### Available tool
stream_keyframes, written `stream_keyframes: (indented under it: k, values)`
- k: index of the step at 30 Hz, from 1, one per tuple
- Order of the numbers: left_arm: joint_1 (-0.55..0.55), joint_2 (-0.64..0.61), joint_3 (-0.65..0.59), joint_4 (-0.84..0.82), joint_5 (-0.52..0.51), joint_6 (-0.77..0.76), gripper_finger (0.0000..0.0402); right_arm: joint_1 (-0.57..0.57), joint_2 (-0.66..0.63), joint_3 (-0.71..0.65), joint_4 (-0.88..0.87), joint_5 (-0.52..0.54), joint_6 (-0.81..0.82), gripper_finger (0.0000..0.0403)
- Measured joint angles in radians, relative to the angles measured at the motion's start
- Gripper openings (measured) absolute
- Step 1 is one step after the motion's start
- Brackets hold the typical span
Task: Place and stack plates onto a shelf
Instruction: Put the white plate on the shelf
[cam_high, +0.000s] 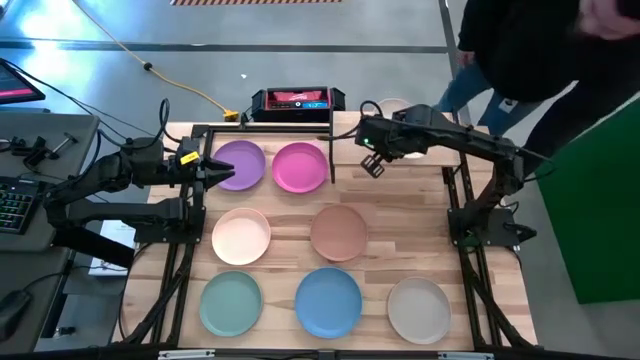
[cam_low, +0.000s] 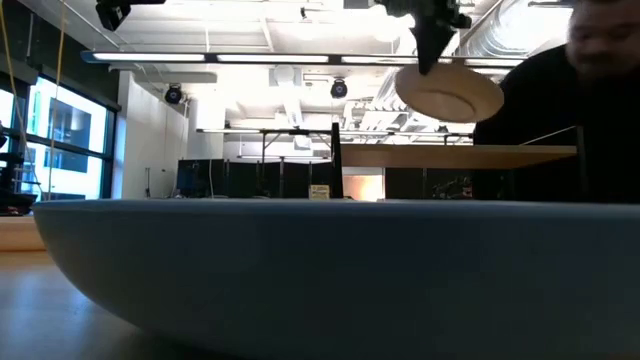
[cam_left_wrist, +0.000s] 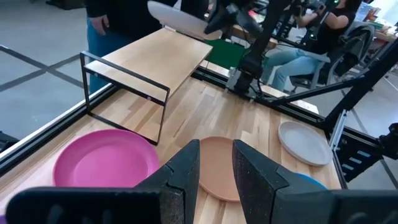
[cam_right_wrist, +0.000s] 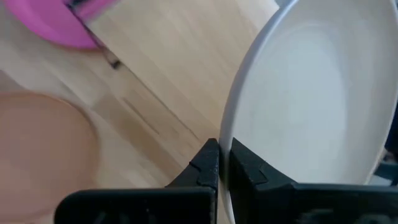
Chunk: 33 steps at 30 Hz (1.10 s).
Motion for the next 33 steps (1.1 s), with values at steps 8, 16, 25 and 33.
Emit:
stream_keyframes:
  k: [8,16,25,33]
  values:
    - [0.0,0.0,0.0,0.0,-0.042,-0.001,0.0085,-0.052,0.0,-0.153,0.0,-0.002,-0.033,0.0]
    - [0.0,0.0,0.0,0.0,-0.046,-0.015,0.0085,-0.058,-0.032,-0.326,0.0,0.045,0.043,0.0]
    - [0.0,0.005,0.0,0.0,-0.055,-0.018,0.0085,-0.085,-0.053,-0.415,0.027,0.053,0.045,0.0]
    - [0.0,0.026,0.001,0.0,-0.07,-0.018,0.0085,-0.109,-0.053,-0.415,0.109,0.049,-0.005,0.0]
